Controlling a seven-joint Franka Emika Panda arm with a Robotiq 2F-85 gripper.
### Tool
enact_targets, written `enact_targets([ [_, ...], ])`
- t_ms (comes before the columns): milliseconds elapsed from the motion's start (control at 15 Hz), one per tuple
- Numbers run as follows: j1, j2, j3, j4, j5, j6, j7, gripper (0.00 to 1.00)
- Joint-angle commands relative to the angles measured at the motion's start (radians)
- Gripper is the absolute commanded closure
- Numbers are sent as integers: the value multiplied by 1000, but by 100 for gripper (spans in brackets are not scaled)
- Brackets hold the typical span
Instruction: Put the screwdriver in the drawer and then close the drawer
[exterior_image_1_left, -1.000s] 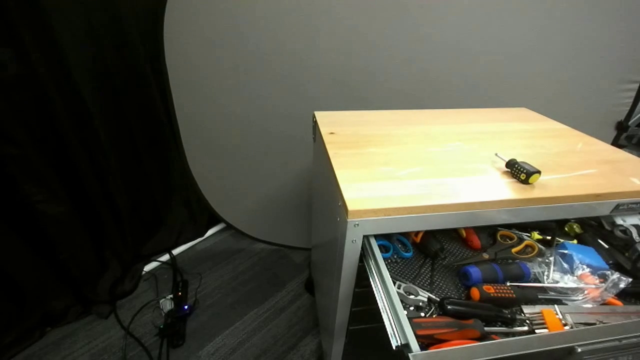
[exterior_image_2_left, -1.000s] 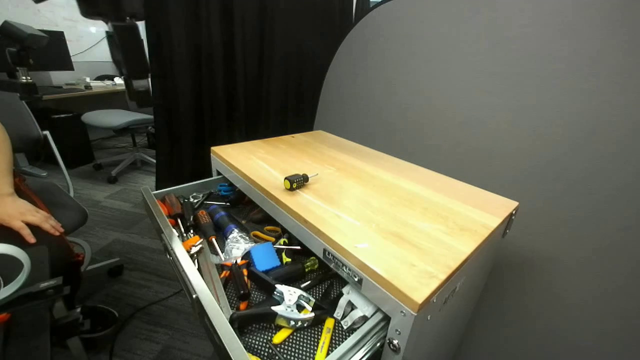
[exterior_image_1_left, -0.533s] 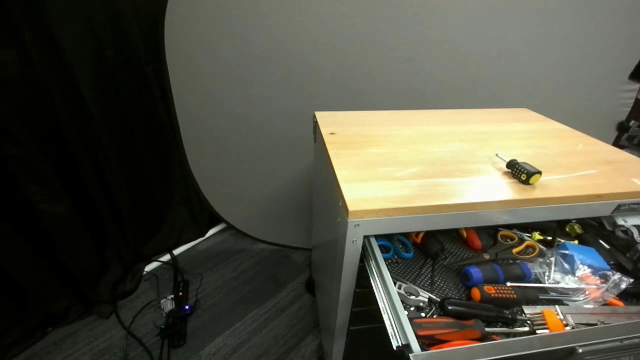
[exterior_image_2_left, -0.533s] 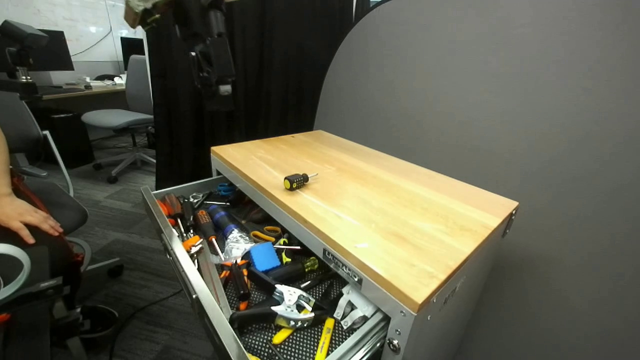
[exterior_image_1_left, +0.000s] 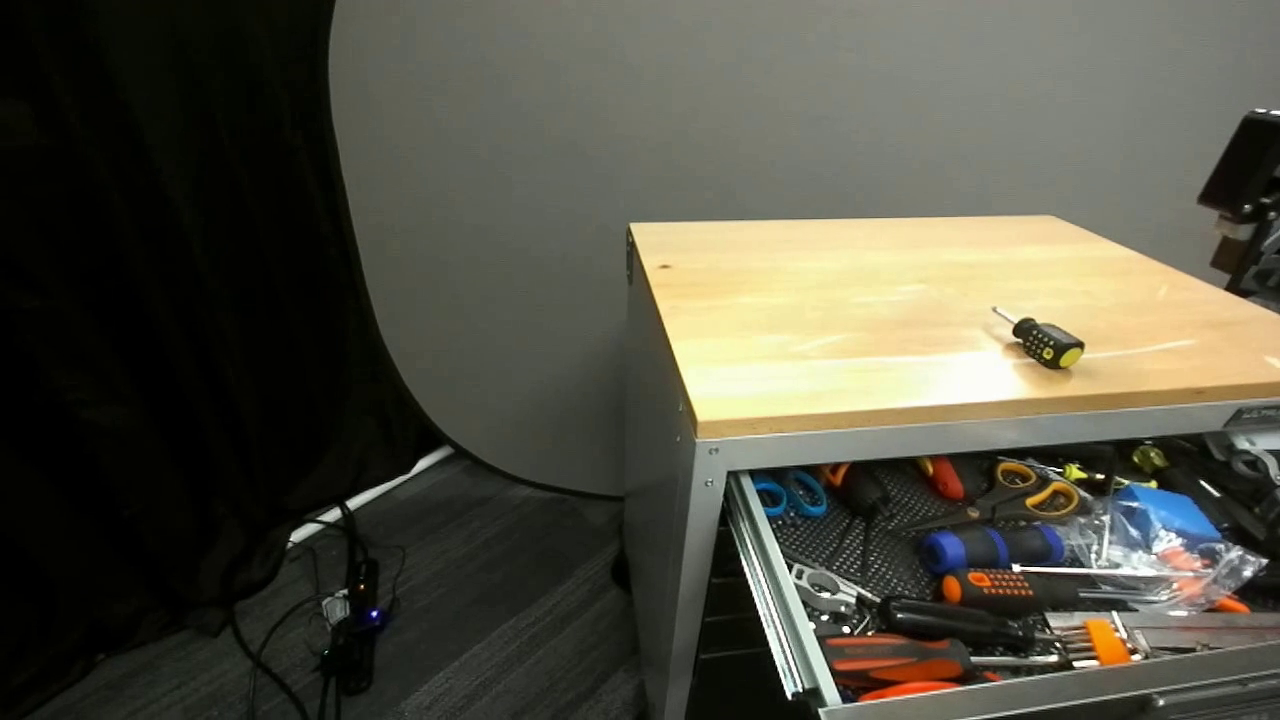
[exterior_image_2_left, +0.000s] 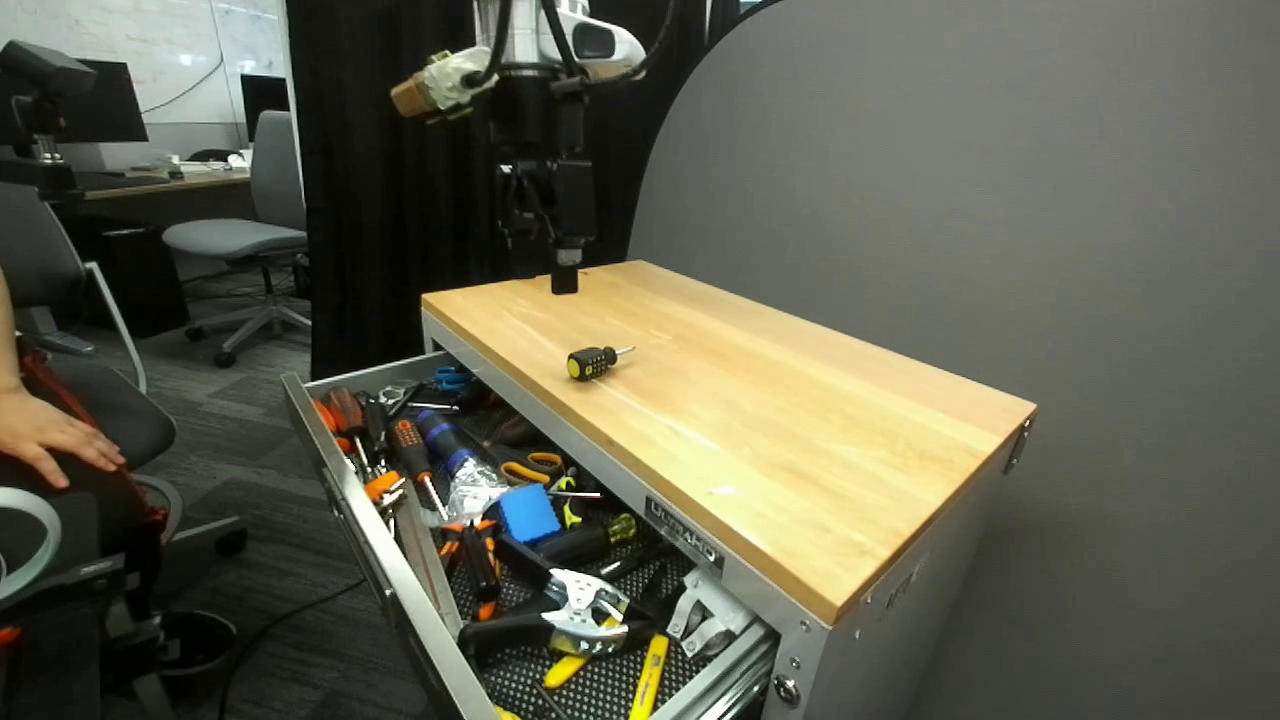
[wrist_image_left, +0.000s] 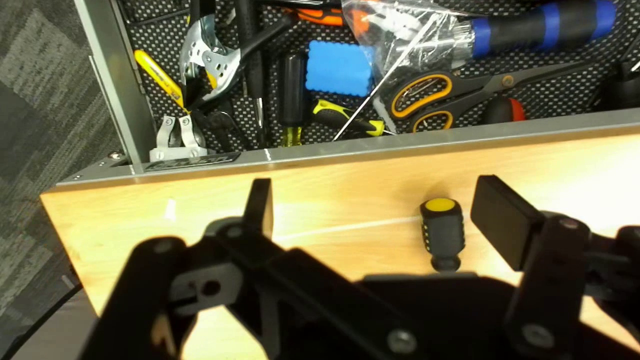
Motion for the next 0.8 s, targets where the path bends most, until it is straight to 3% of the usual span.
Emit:
enact_targets([
  [0,-7,35,-49,54,81,-6,-119,0],
  [400,-32,46,-90,72,185,-58,-286,0],
  [733,-23,39,-99,35,158,-34,-251,0],
])
